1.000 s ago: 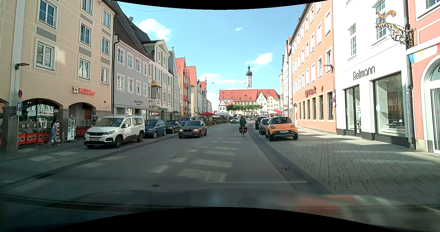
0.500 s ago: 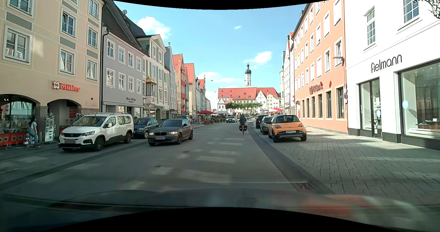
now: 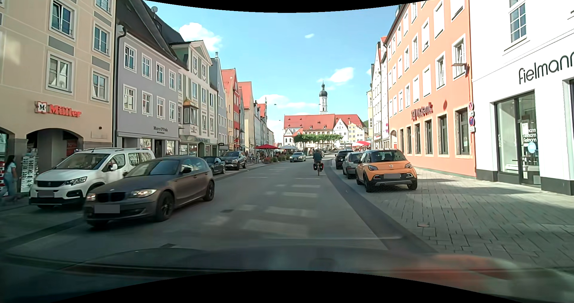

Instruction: Follow the waypoints while adhering to traffic rules and regulations

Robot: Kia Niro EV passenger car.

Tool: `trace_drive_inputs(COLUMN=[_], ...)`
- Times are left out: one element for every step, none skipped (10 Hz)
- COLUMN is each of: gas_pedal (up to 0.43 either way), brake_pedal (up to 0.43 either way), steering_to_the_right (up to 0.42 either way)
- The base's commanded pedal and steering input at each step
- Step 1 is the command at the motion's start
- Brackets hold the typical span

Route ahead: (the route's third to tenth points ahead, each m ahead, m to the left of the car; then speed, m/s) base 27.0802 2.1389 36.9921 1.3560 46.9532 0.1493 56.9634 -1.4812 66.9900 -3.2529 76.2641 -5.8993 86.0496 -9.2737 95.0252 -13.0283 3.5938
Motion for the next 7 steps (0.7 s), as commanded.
trace_drive_inputs(gas_pedal=[0.039,0.039,0.039,0.039,0.039,0.039,0.039], brake_pedal=[0.006,0.006,0.006,0.006,0.006,0.006,0.006], steering_to_the_right=[-0.003,-0.003,-0.005,-0.005,-0.005,-0.005,-0.003])
